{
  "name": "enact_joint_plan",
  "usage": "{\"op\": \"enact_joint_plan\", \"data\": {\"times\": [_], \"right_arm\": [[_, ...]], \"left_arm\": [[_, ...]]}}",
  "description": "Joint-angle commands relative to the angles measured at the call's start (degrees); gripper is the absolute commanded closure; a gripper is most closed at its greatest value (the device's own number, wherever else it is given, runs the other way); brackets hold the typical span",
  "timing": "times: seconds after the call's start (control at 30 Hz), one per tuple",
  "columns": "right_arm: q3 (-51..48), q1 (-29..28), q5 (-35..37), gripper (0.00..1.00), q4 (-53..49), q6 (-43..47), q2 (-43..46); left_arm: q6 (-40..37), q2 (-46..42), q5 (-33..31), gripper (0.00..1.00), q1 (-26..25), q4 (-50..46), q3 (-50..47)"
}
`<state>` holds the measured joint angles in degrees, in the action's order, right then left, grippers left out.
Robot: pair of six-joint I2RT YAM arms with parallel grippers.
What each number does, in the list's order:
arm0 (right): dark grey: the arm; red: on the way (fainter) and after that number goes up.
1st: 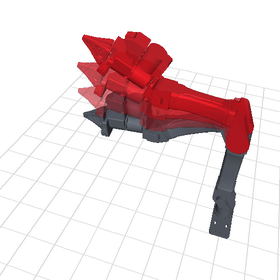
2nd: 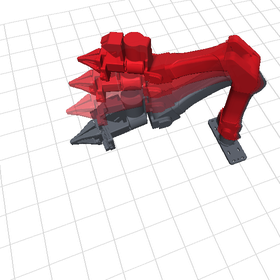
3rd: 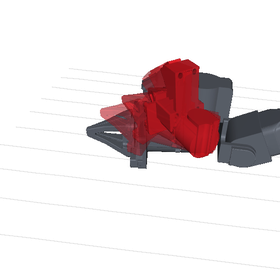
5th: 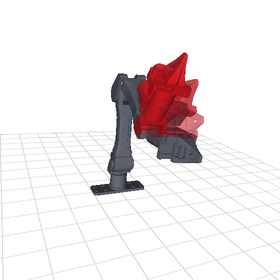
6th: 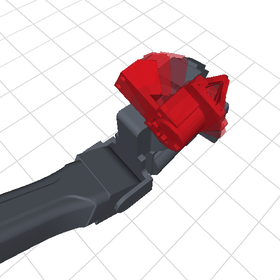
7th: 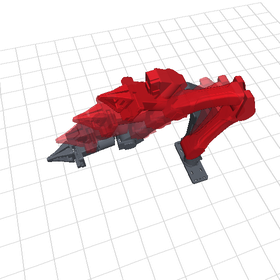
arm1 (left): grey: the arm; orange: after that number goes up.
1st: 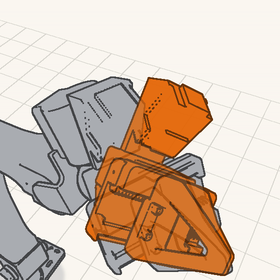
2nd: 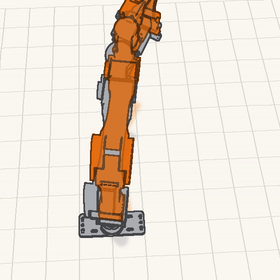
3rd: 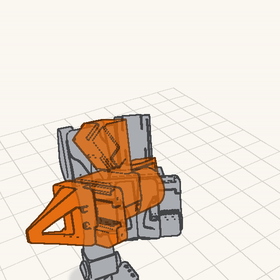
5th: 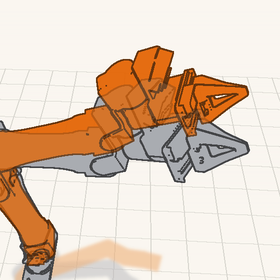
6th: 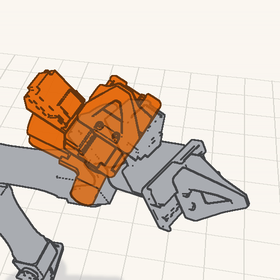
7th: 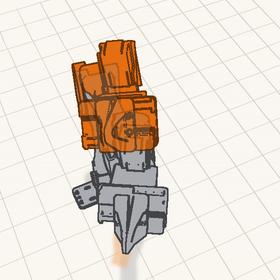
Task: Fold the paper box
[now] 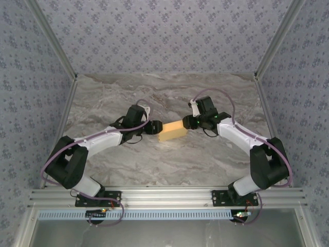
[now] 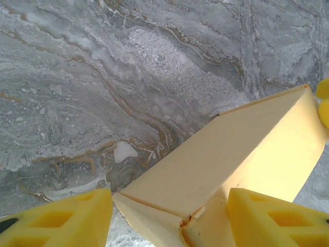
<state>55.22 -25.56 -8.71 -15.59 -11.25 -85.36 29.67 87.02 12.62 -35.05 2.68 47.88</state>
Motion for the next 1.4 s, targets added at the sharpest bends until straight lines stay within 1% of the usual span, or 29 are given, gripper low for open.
{"op": "enact_joint_plan", "data": {"times": [0.0,0.27,0.43,0.6,0.77,0.93,1.0,1.13,1.27,1.37], "right_arm": [[-2.65,0.38,0.12,0.57,-4.53,-0.71,-1.18],[-2.31,0.42,-0.52,0.57,-4.7,-0.78,-0.61],[-2.53,0.4,-0.42,0.58,-4.39,-0.8,-0.53],[-2.84,0.4,-0.26,0.58,-3.73,-0.88,-0.61],[-2.93,0.42,-0.21,0.58,-3.57,-0.71,-0.75],[-3.16,0.63,0.18,0.58,-3.48,-0.44,-1.28],[-3.57,1.02,-0.22,0.58,-3.32,-0.36,-1.55],[-5.3,2.38,-4.33,0.6,-2.25,-0.77,-1.84],[-7.41,4.63,-11.13,0.62,0.63,-2.65,-2.7],[-8.8,5.63,-14.93,0.65,2.66,-4.31,-2.58]], "left_arm": [[-0.41,1.82,-1.18,0.39,-0.86,-2.6,-1.56],[0.88,-2.19,-1.98,0.38,-0.91,-1.86,-0.03],[2.6,-5.22,-0.42,0.35,-0.96,0.4,-0.78],[4.24,-5.63,1.53,0.35,-0.88,0.75,-3.26],[4.75,-5.31,1.91,0.43,-0.56,1.18,-5.32],[5.03,-3.85,2.5,0.6,-0.48,2.3,-6.41],[5.33,-3.14,2.37,0.65,-0.36,3.31,-7.44],[6.86,-1.79,2.69,0.71,-0.04,5.77,-10.21],[9.22,-0.68,3.72,0.74,0.2,9.44,-11.99],[9.87,-0.51,3.46,0.75,0.23,9.91,-12.11]]}}
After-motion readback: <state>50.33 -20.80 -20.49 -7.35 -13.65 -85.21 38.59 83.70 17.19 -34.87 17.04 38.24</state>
